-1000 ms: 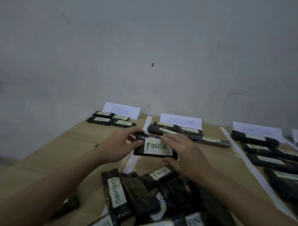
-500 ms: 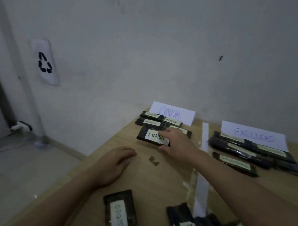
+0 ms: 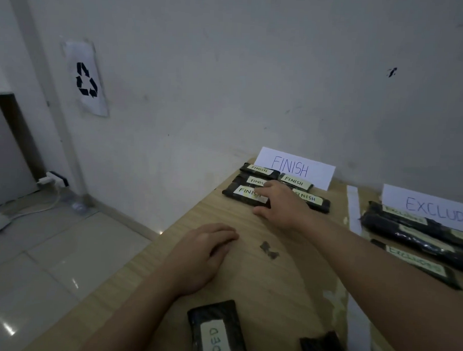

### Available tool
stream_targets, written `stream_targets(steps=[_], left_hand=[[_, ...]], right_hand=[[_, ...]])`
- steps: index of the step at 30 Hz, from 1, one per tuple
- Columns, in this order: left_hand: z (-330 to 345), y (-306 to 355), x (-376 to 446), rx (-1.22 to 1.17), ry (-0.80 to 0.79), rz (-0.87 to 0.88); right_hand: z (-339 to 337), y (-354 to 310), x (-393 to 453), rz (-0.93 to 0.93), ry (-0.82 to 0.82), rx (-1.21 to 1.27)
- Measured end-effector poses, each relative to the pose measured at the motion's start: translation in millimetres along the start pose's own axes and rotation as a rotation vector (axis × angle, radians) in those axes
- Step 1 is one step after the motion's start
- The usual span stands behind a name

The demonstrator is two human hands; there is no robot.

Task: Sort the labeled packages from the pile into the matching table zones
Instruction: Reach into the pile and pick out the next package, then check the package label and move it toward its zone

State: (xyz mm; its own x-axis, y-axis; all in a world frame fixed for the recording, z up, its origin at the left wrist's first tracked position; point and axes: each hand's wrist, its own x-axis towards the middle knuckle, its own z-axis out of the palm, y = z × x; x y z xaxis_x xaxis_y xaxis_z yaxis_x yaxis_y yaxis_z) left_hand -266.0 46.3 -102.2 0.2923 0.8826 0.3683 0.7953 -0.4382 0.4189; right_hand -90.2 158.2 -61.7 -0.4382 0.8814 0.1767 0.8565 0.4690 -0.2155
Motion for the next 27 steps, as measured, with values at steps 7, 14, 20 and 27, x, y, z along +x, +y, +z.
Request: stream_targets(steps=[7, 14, 20, 27], left_hand=[[-1.1, 8.1, -4.8, 0.01, 0.012, -0.062], [-11.6, 27.7, -15.4, 0.053, -0.086, -0.101], [-20.0, 73.6, -21.8, 0.053, -0.12, -0.032], [-8.1, 118.2, -30.1, 0.033, -0.18, 0.066]], right_hand=[[-23.6, -24.8, -64.5, -0.255, -0.043, -0.004], [-49.2, -31.2, -148.0, -0.341, -0.224, 0.037], [-66.1, -23.4, -203.4, -0.248, -0.325, 0.041], [-67.9, -24.5, -221.9, -0.086, -0.212, 0.342]])
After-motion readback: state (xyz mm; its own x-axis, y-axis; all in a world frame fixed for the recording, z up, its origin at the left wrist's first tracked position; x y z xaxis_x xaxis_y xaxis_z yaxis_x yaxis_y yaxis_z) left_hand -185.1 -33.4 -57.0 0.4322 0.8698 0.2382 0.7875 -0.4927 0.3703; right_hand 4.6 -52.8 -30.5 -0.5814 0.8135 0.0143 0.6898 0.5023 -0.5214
